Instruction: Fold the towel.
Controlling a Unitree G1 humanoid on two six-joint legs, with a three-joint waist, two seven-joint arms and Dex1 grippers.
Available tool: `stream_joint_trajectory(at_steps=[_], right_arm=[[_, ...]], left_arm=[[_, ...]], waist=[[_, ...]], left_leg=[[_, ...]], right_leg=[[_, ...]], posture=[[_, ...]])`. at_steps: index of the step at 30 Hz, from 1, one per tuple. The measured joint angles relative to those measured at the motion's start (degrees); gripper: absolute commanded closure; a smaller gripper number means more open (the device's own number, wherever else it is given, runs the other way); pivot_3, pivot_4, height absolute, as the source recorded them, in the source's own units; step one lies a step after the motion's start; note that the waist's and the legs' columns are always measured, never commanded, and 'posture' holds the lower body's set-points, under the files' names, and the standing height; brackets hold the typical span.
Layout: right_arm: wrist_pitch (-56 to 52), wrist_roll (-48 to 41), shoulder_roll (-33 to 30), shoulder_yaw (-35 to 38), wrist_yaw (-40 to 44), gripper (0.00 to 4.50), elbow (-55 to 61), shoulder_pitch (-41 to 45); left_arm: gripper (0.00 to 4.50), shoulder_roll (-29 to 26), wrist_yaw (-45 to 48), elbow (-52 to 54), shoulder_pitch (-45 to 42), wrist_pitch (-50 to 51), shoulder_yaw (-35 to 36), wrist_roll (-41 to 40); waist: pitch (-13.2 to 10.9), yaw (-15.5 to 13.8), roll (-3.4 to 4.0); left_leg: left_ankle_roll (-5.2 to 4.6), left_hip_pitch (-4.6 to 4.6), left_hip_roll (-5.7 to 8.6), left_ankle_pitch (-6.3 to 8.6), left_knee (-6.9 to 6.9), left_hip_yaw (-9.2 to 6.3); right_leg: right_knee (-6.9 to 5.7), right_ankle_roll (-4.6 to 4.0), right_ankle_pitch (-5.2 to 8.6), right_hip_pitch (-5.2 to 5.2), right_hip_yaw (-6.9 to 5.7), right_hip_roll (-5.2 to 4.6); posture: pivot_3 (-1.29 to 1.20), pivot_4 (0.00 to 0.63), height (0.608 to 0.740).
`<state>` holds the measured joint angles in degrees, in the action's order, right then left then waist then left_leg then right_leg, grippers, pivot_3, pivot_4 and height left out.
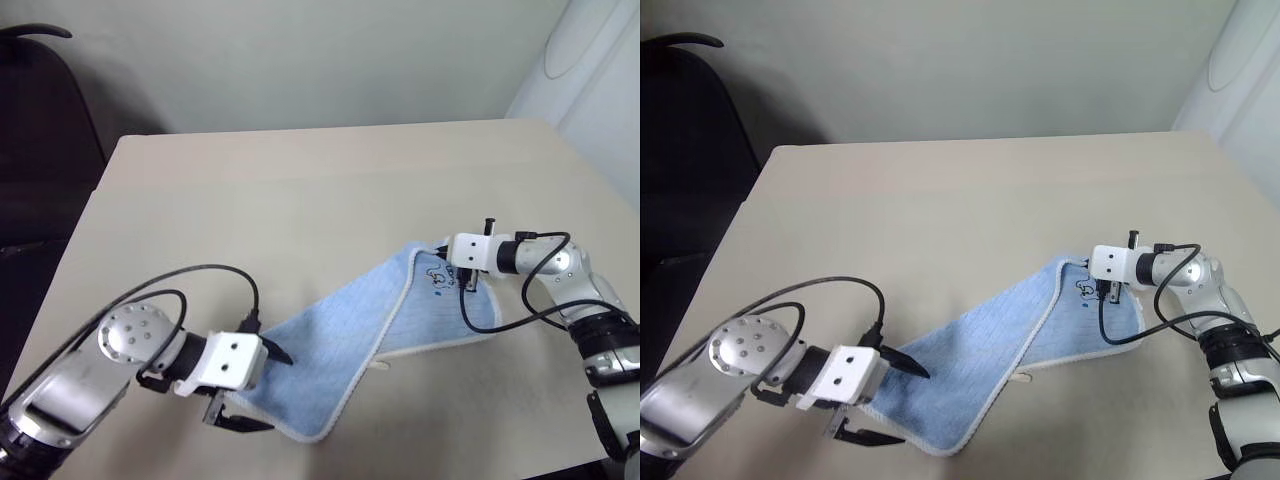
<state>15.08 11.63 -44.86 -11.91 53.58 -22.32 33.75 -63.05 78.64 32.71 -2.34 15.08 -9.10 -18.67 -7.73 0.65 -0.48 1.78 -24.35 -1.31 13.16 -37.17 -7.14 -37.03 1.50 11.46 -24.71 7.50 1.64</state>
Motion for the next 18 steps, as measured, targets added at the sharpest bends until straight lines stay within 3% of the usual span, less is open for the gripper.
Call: stream_joint_trajectory(at_steps=[8,13,18], right_arm=[[-8.26,-1.85,-0.23,1.58,0.38,4.45,10.22,-3.91],[-11.21,-2.53,-0.44,2.08,0.37,4.5,13.94,-5.77],[-12.88,-3.03,-1.01,2.44,0.37,4.5,16.05,-6.74]], left_arm=[[0.0,1.75,-0.05,1.15,0.41,-0.16,-7.87,4.16],[1.6,3.47,-0.45,-1.36,-1.93,-4.97,-12.31,11.49],[3.29,4.27,-1.12,-2.46,-2.36,-6.02,-12.47,12.28]], waist=[[0.02,0.15,0.03],[0.1,0.09,0.13],[0.26,0.21,0.36]], left_leg=[[-0.04,0.06,0.0,-0.04,-0.05,-0.02],[-0.04,0.08,0.0,-0.04,-0.05,-0.03],[-0.04,0.11,-0.02,-0.04,-0.02,-0.02]], right_leg=[[-0.05,-0.1,0.05,0.04,0.02,0.02],[-0.01,-0.08,0.05,0.09,0.0,0.03],[-0.01,0.03,0.0,0.1,0.01,0.05]], posture=[[0.0,0.15,0.735],[0.0,0.15,0.735],[0.0,0.15,0.735]])
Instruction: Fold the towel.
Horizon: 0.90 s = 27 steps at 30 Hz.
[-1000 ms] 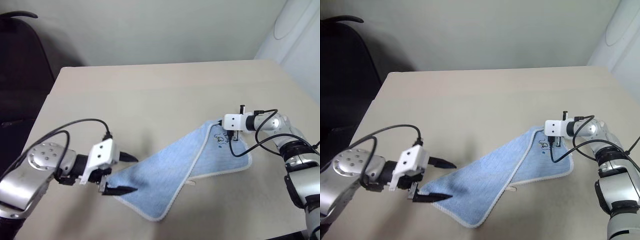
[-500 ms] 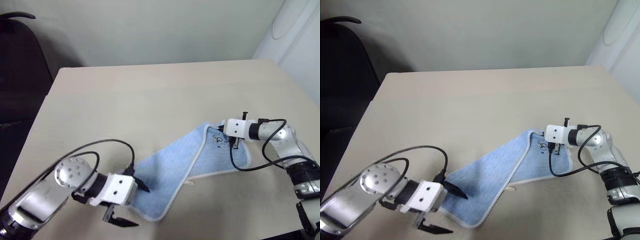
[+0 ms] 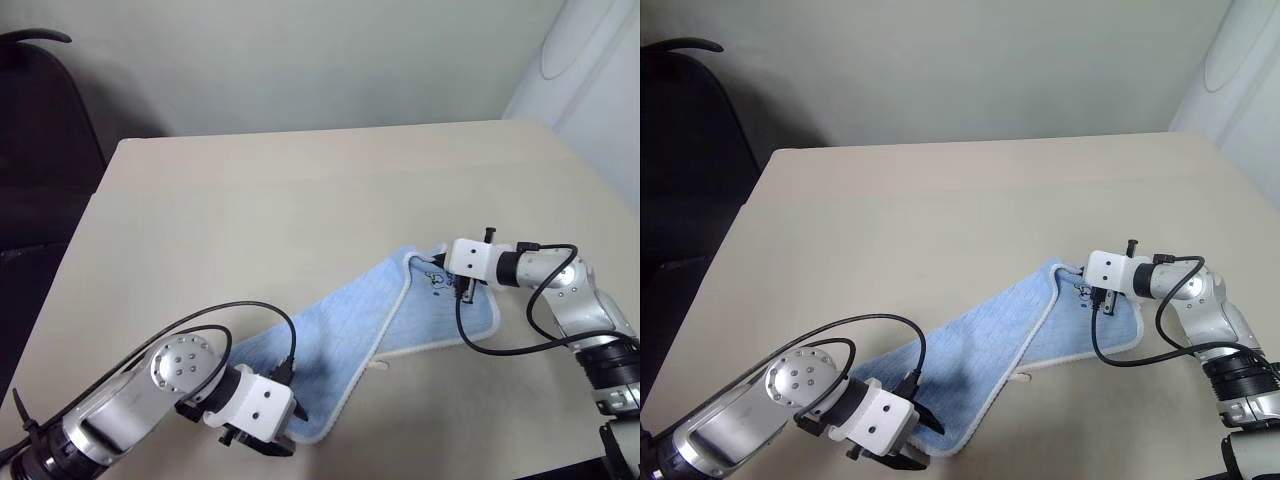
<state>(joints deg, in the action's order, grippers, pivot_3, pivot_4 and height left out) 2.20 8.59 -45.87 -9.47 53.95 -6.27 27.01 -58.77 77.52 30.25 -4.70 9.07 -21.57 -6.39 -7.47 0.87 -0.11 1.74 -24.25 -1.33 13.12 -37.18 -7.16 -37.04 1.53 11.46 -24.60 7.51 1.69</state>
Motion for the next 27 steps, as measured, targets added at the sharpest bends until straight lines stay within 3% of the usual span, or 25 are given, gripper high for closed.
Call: stream_joint_trajectory(at_steps=[3,4,11,18,27], right_arm=[[-0.89,-0.44,-0.49,0.32,0.0,4.5,0.97,-0.75],[-1.12,-0.49,-0.51,0.32,0.0,4.5,1.06,-0.82],[-1.37,-0.53,-0.9,0.38,-0.01,4.5,1.25,-0.83],[-1.24,-0.49,-0.86,0.63,-0.51,4.5,-0.18,-0.18],[0.3,-0.35,-0.04,0.69,-2.52,4.5,-5.16,3.32]], left_arm=[[4.33,0.34,-0.19,-0.99,0.85,-0.32,0.42,-0.52],[4.44,0.34,-0.19,-1.21,1.11,-0.35,0.66,-0.75],[4.44,-0.9,-0.07,-3.16,3.83,1.25,4.14,-5.5],[4.44,-1.17,-0.78,-6.69,1.53,16.4,17.63,-21.47],[4.44,8.69,-15.54,-11.69,-12.08,34.25,28.99,-38.06]], waist=[[0.12,0.03,0.12],[0.13,0.04,0.15],[0.18,0.32,0.22],[0.17,0.33,0.22],[0.17,-0.18,0.23]], left_leg=[[0.0,0.1,-0.06,0.0,0.06,0.0],[0.0,0.12,-0.08,0.0,0.08,0.0],[0.05,0.17,-0.36,0.03,0.12,0.01],[0.05,0.18,-0.4,0.03,0.06,-0.04],[0.19,0.21,-0.4,-0.07,-0.01,0.02]], right_leg=[[0.0,0.04,0.01,0.07,0.0,0.05],[0.0,0.04,0.01,0.08,0.0,0.07],[-0.07,0.09,-0.02,0.07,-0.05,0.29],[-0.19,0.01,0.01,0.07,-0.14,0.34],[-0.2,0.16,-0.1,0.14,-0.15,0.32]], posture=[[0.0,0.15,0.735],[0.0,0.15,0.735],[0.0,0.15,0.735],[0.0,0.15,0.735],[0.0,0.15,0.735]])
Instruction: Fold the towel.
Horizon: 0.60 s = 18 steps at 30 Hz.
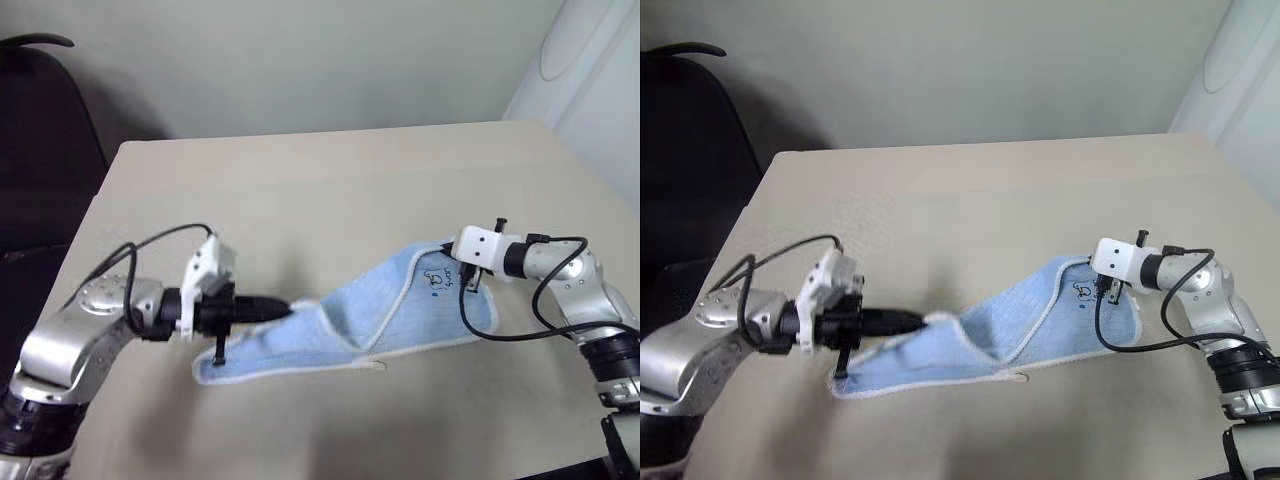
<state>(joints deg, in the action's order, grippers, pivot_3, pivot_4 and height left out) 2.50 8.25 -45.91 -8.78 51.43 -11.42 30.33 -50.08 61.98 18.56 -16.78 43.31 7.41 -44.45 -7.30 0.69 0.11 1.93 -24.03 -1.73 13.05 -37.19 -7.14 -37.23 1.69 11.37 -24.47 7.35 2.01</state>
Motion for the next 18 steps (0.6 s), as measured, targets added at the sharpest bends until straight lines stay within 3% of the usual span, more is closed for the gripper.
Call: stream_joint_trajectory(at_steps=[8,13,18], right_arm=[[3.41,0.95,-1.93,1.54,-3.72,4.5,-9.34,7.3],[8.16,3.84,-4.57,1.63,-7.82,4.5,-21.84,19.43],[13.61,6.83,-5.65,1.3,-10.28,4.5,-32.05,30.71]], left_arm=[[4.44,10.17,-16.32,-18.3,-18.39,1.53,7.24,-0.6],[4.44,14.85,-25.56,-37.27,-34.79,-5.59,8.78,5.64],[4.44,17.2,-26.81,-48.83,-46.77,-12.13,9.4,8.58]], waist=[[-0.02,-0.65,0.01],[-0.05,-0.89,0.04],[-0.06,-0.71,0.02]], left_leg=[[-0.03,0.0,0.01,-0.12,-0.13,0.02],[-0.1,-0.08,0.04,-0.16,-0.18,0.09],[-0.23,-0.21,0.05,-0.23,-0.07,0.19]], right_leg=[[0.07,0.25,-0.17,0.09,0.02,-0.02],[0.27,0.44,-0.34,0.1,0.14,-0.07],[0.43,0.5,-0.34,-0.05,0.25,-0.08]], posture=[[0.0,0.15,0.735],[0.0,0.15,0.735],[0.0,0.15,0.735]])
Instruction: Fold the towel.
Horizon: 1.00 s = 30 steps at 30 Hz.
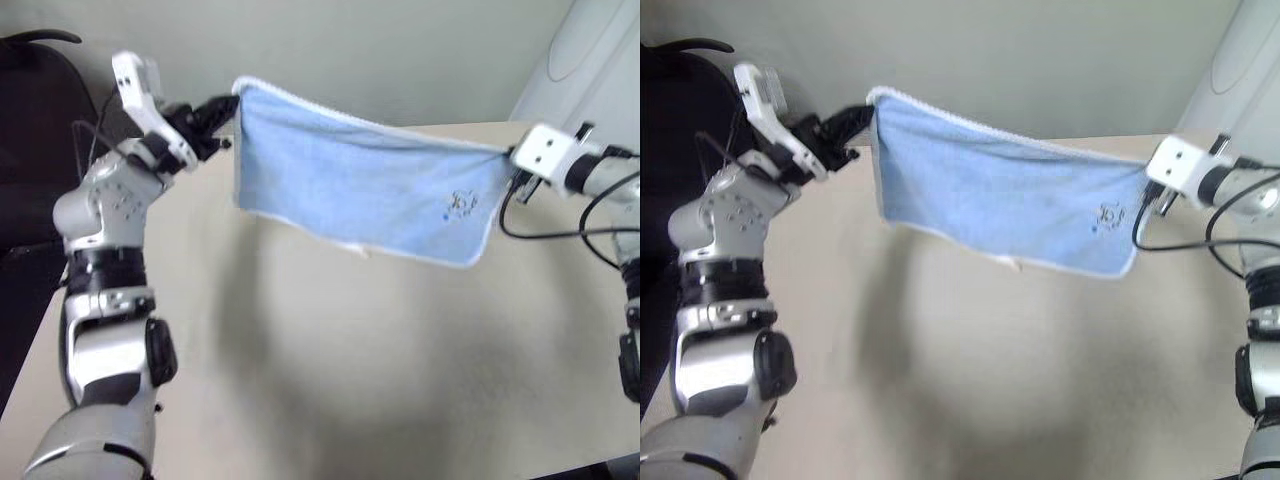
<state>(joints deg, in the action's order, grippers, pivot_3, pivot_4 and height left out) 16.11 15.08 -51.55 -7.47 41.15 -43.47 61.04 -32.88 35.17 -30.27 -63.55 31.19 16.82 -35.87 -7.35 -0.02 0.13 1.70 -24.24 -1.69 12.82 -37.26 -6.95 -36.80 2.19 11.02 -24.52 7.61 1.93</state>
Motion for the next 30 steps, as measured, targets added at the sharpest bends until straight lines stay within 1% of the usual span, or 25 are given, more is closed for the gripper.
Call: stream_joint_trajectory(at_steps=[3,5,6,8,11,12,15,16,18,19,21,24,27,28,30], right_arm=[[1.58,-0.21,-0.98,0.09,0.66,4.5,-2.53,2.72],[0.98,-2.72,-1.47,1.18,3.93,4.5,-0.08,1.13],[0.16,-5.44,-2.34,2.61,6.67,4.5,3.75,-2.18],[-3.07,-10.11,-4.59,5.2,11.61,4.5,10.03,-10.1],[-8.85,-15.06,-5.91,8.03,15.75,4.5,20.74,-21.3],[-11.11,-17.4,-6.89,9.62,17.35,4.5,26.94,-27.12],[-17.96,-21.89,-8.83,12.76,20.75,4.5,37.69,-39.69],[-19.98,-23.1,-9.09,13.77,21.5,4.5,40.79,-42.71],[-22.73,-25.12,-9.65,15.68,22.53,4.5,46.35,-47.84],[-23.63,-25.64,-9.94,16.17,22.96,4.5,47.85,-49.52],[-24.67,-26.37,-10.66,16.72,23.79,4.5,49.77,-52.21],[-25.21,-26.65,-11.12,16.57,24.95,4.5,50.2,-53.14],[-24.44,-25.66,-10.93,14.85,24.57,4.5,47.77,-47.55],[-22.91,-23.35,-9.77,12.55,23.55,4.5,44.16,-41.89],[-20.11,-18.98,-7.45,8.94,21.18,4.5,36.48,-32.03]], left_arm=[[4.44,-0.28,2.36,-1.3,-1.9,-1.52,0.05,0.33],[4.44,-1.76,5.15,1.23,0.43,-0.66,-0.18,0.05],[4.44,-3.25,7.39,4.91,3.69,0.66,-0.26,-0.58],[4.44,-6.27,10.94,11.05,11.18,3.91,-0.09,-1.97],[4.44,-8.9,13.55,18.8,20.73,8.61,0.38,-4.74],[4.44,-10.51,14.96,24.22,26.17,10.54,0.95,-6.59],[4.44,-14.3,17.85,33.87,39.5,14.84,3.16,-9.86],[4.44,-14.97,18.31,36.7,43.4,15.7,3.82,-10.28],[4.44,-15.68,18.59,42.24,50.92,16.85,5.2,-11.43],[4.44,-15.68,18.62,44.41,53.96,17.28,5.36,-11.82],[4.44,-15.61,18.17,48.19,59.01,18.57,5.96,-13.04],[4.44,-15.18,17.42,51.82,63.91,20.07,7.17,-15.36],[4.44,-13.88,15.32,53.04,64.73,20.39,8.13,-17.16],[4.44,-13.09,13.5,52.2,63.92,20.4,8.46,-17.24],[4.44,-11.15,8.52,47.46,57.8,20.36,8.59,-16.31]], waist=[[0.0,0.13,0.0],[0.0,0.25,0.0],[0.0,0.38,0.0],[0.0,0.44,0.0],[-0.01,0.41,-0.02],[-0.01,0.41,-0.02],[-0.04,0.35,-0.08],[-0.04,0.32,-0.08],[-0.06,0.33,-0.11],[-0.07,0.33,-0.13],[-0.1,0.34,-0.18],[-0.11,0.22,-0.2],[-0.1,0.25,-0.18],[-0.08,0.33,-0.19],[-0.07,0.26,-0.17]], left_leg=[[-0.02,-0.07,0.0,0.0,0.21,0.11],[-0.03,-0.2,-0.01,0.01,0.28,0.15],[-0.03,-0.23,0.0,0.01,0.3,0.2],[0.42,-0.29,0.0,-0.07,0.18,0.31],[0.63,-0.35,-0.02,-0.01,0.09,0.53],[0.64,-0.36,-0.04,-0.02,0.09,0.7],[0.67,-0.21,-0.05,0.13,-0.05,1.01],[0.62,-0.11,-0.04,0.16,-0.12,1.06],[0.22,0.18,-0.05,0.39,-0.2,1.13],[0.06,0.38,-0.05,0.48,-0.32,1.13],[0.05,0.56,-0.05,0.47,-0.56,1.12],[0.02,0.87,-0.04,0.51,-0.69,1.11],[0.04,1.3,0.0,0.51,-0.7,1.17],[0.04,1.45,-0.01,0.56,-0.71,1.17],[0.0,1.45,-0.03,0.59,-0.67,1.15]], right_leg=[[0.03,0.06,0.1,-0.19,0.11,0.0],[0.07,0.08,0.16,-0.33,0.14,0.0],[0.1,0.08,0.24,-0.34,0.15,0.0],[0.0,0.1,0.51,-0.36,0.15,0.0],[-0.02,0.14,0.62,-0.42,0.23,-0.03],[0.02,0.18,0.65,-0.41,0.26,-0.05],[-0.14,0.2,0.82,-0.28,0.32,-0.1],[-0.17,0.19,0.85,-0.18,0.33,-0.11],[-0.19,0.09,0.91,0.11,0.38,-0.11],[-0.21,-0.45,1.23,0.36,0.37,-0.09],[-0.32,-0.57,1.17,0.6,0.35,-0.05],[-0.35,-0.72,1.09,0.93,0.32,-0.05],[-0.34,-0.73,1.13,1.27,0.37,-0.07],[-0.34,-0.79,1.1,1.24,0.38,-0.08],[-0.38,-0.9,0.96,1.21,0.34,-0.11]], posture=[[0.0,0.15,0.735],[0.0,0.15,0.735],[0.0,0.15,0.735],[0.0,0.15,0.735],[0.0,0.15,0.735],[0.0,0.15,0.735],[0.0,0.15,0.735],[0.0,0.15,0.735],[0.0,0.15,0.735],[0.0,0.15,0.735],[0.0,0.15,0.735],[0.0,0.15,0.735],[0.0,0.15,0.735],[0.0,0.15,0.735],[0.0,0.15,0.735]])
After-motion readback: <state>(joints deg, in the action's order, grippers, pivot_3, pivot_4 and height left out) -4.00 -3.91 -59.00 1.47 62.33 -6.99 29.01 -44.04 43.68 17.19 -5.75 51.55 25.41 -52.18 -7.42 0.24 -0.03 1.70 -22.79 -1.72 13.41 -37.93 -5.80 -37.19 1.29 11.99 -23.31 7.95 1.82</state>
